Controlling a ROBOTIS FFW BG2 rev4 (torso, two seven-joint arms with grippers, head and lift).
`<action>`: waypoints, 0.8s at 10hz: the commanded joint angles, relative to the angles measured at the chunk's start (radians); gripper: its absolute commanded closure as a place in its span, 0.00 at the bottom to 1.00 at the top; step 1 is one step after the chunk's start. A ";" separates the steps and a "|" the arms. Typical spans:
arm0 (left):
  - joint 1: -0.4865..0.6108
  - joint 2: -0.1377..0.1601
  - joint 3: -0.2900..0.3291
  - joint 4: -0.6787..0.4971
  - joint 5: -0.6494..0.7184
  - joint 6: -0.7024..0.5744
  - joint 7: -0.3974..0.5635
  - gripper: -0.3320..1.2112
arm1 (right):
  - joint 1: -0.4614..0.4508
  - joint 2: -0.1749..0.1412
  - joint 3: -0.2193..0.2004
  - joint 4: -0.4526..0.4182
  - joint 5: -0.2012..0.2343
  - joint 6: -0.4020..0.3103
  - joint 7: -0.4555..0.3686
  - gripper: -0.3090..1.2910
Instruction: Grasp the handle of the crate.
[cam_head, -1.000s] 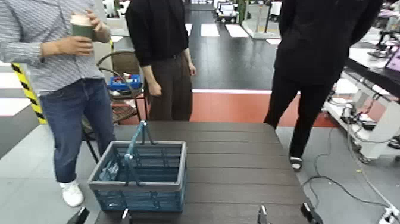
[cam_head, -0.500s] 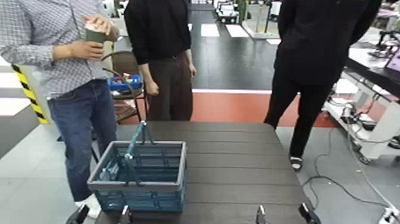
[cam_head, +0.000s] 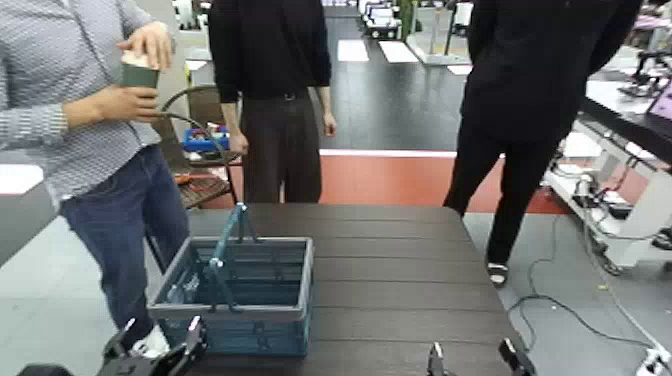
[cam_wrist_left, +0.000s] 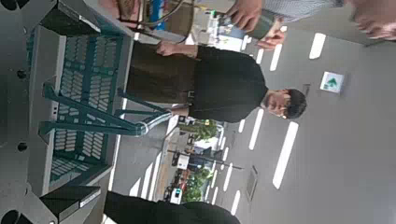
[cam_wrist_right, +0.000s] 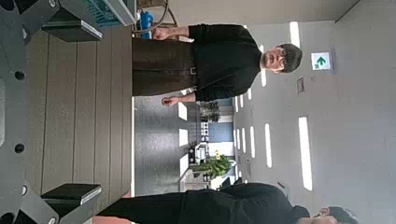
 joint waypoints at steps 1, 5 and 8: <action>-0.089 0.068 0.030 0.002 0.206 0.219 -0.023 0.28 | -0.005 0.002 0.000 0.008 -0.003 -0.007 0.000 0.29; -0.286 0.222 0.015 0.135 0.522 0.501 -0.123 0.28 | -0.009 0.002 0.005 0.015 -0.009 -0.011 0.000 0.29; -0.415 0.297 -0.022 0.261 0.662 0.570 -0.149 0.28 | -0.015 -0.002 0.009 0.019 -0.015 -0.017 0.001 0.29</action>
